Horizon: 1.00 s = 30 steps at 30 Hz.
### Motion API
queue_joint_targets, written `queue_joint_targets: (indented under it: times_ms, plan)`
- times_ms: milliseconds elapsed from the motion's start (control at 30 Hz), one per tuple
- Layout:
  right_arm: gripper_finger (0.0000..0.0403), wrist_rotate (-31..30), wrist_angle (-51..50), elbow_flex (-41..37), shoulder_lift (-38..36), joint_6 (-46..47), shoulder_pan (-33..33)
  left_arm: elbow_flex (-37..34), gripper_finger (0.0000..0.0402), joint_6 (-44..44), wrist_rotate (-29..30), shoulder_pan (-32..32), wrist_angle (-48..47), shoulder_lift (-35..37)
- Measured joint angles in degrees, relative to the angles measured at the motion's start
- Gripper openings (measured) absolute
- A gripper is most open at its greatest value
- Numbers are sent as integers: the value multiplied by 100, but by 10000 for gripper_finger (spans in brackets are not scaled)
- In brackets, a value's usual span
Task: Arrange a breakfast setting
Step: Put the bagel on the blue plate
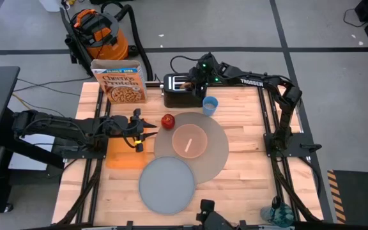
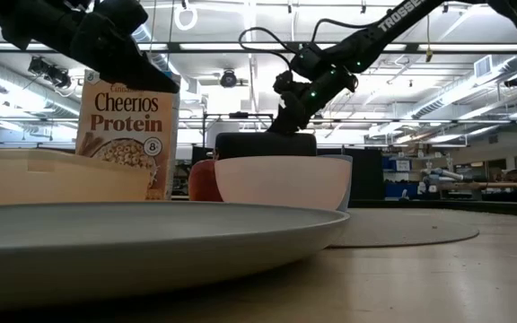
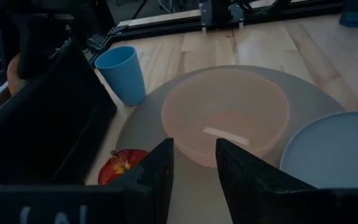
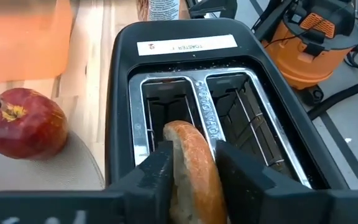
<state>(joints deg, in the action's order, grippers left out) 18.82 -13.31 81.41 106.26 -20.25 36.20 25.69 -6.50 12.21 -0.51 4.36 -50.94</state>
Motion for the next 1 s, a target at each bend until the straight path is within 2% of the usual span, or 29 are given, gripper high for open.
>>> queue_joint_targets:
  times_ms: [333, 500, 767, 1000]
  plan:
    - [35, -176, 114, -7, 2, -55, -33, 0, 128, -6, 0, 0, -3, -2]
    - [30, -242, 192, -13, -142, -58, -61, 0, 128, -4, 0, 0, -4, -2]
    - [34, -471, 228, -13, -996, -51, -254, 0, 128, 6, 0, 2, -12, -2]
    - [32, -453, 203, -11, -1692, -38, -1082, 2, 128, -13, 2, 9, 5, -2]
